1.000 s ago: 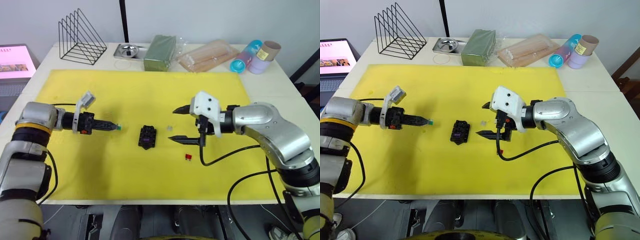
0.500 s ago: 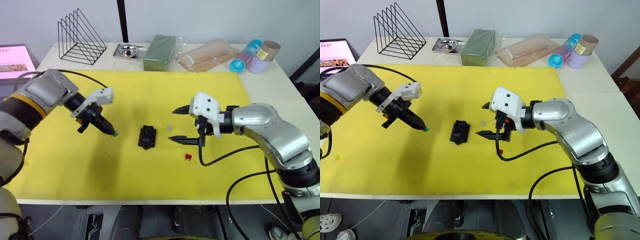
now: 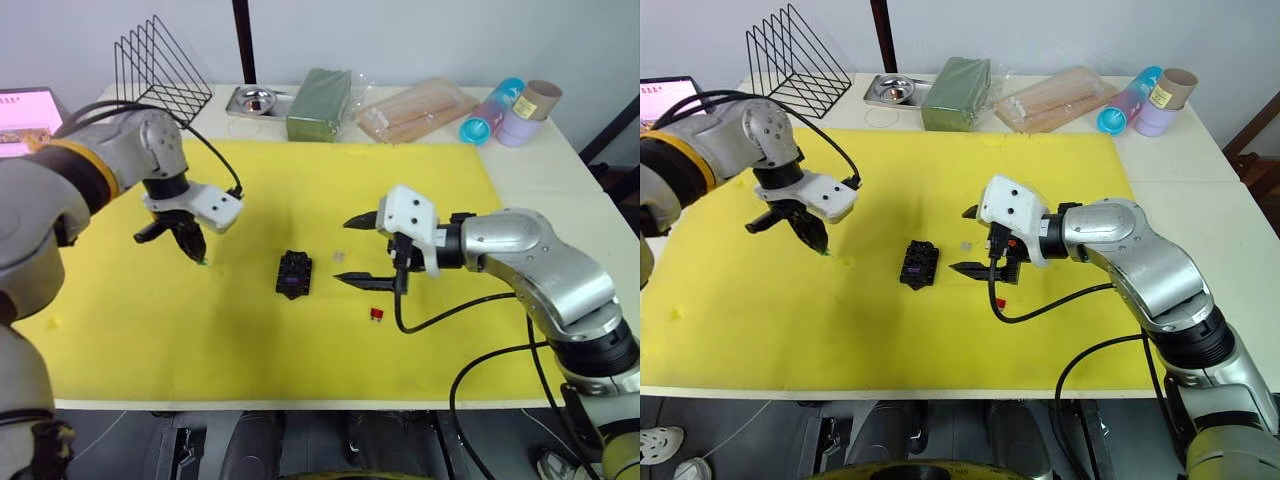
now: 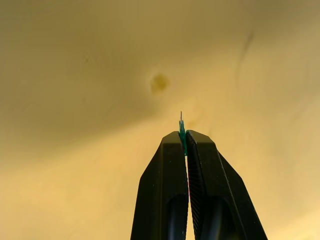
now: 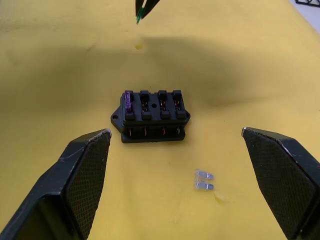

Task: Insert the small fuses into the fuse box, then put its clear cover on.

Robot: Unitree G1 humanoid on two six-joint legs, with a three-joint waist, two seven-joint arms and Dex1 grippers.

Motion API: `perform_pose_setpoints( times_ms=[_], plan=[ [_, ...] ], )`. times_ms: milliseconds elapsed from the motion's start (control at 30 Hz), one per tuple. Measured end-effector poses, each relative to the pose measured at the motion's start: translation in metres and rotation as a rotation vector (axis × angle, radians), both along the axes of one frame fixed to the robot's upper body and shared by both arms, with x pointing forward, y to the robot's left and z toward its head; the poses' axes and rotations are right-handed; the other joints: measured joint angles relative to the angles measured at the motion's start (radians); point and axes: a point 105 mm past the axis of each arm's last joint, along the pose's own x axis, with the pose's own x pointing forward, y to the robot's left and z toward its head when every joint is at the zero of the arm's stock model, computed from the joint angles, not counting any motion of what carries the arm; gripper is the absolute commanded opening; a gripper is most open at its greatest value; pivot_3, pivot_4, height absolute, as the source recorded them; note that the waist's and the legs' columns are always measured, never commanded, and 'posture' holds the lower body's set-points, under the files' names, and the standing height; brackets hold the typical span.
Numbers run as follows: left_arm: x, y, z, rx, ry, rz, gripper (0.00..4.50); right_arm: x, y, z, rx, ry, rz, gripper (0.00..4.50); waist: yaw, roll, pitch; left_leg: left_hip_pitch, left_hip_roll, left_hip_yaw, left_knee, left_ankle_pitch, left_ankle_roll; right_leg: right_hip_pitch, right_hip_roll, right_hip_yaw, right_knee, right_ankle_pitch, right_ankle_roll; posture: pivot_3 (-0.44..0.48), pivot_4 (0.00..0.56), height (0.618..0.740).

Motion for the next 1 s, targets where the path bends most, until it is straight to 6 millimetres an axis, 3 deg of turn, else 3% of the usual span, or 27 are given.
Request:
perform_pose_setpoints(
  times_ms=[200, 500, 867, 1000],
  plan=[
    [-0.003, -0.003, -0.005, 0.085, 0.019, -0.201, 0.13, -0.001, 0.003, -0.001, 0.006, 0.005, 0.007, 4.5, 0.0, 0.0, 0.0, 0.0, 0.0, 0.0, 0.0, 0.0, 0.0, 0.0, 0.0, 0.0, 0.0, 0.0, 0.0, 0.0, 0.15, 0.74],
    [-0.01, -0.01, 0.004, 0.154, 0.035, -0.464, 0.13, -0.001, 0.003, -0.002, 0.004, 0.012, 0.004, 4.5, -0.001, 0.0, 0.0, 0.0, 0.0, 0.0, 0.0, 0.0, 0.0, 0.0, 0.0, 0.0, 0.0, 0.0, 0.0, 0.0, 0.15, 0.74],
    [-0.025, -0.019, -0.011, 0.196, 0.125, -0.725, 0.13, 0.0, 0.002, -0.002, 0.003, 0.014, 0.002, 4.5, -0.001, 0.0, 0.0, 0.0, 0.001, -0.001, 0.0, 0.0, 0.0, 0.0, 0.0, 0.0, 0.0, 0.0, 0.0, 0.0, 0.15, 0.74],
    [-0.025, -0.029, -0.026, 0.174, 0.133, -0.806, 0.13, 0.0, 0.002, -0.002, 0.0, 0.016, -0.002, 4.5, 0.002, 0.0, 0.0, 0.0, 0.001, 0.0, 0.001, 0.0, 0.0, 0.0, 0.0, 0.0, 0.001, 0.0, 0.0, 0.0, 0.15, 0.74]
  ],
)
